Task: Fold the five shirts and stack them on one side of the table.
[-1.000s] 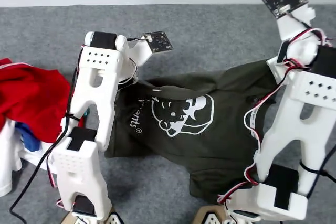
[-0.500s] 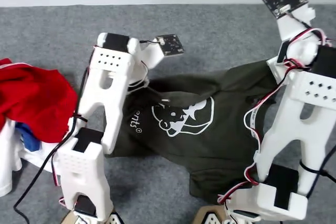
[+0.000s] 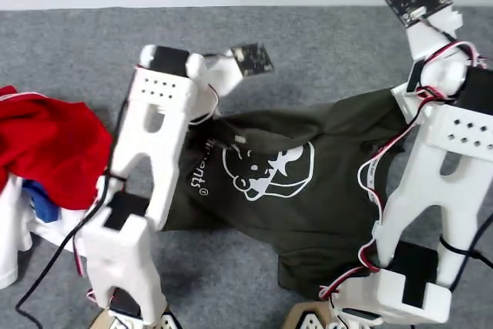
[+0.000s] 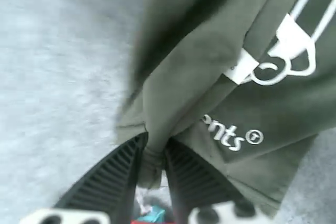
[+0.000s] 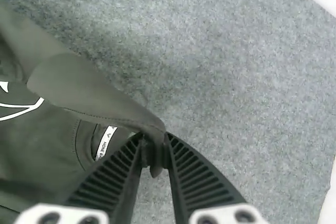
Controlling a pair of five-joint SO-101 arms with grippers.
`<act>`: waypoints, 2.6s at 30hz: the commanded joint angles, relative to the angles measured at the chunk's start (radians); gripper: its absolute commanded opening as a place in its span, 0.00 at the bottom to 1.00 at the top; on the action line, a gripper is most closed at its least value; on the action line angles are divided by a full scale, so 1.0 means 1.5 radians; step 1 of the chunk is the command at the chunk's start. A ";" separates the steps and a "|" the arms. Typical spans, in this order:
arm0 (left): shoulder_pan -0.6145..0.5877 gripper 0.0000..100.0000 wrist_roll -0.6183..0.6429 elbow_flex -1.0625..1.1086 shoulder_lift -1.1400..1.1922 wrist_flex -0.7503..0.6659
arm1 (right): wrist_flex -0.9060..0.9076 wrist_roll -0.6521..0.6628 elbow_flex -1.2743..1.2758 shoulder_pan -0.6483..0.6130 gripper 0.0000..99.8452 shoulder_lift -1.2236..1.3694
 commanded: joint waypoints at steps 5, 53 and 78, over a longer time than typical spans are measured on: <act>-0.058 0.00 0.169 -0.118 -0.193 0.018 | -0.063 -0.007 -0.016 0.049 0.01 -0.126; -0.209 0.00 0.132 0.128 -0.640 -0.009 | -0.334 0.039 0.086 0.096 0.01 -0.398; -0.213 0.00 0.105 -0.067 0.117 -0.597 | -0.942 0.024 0.199 -0.069 0.01 0.168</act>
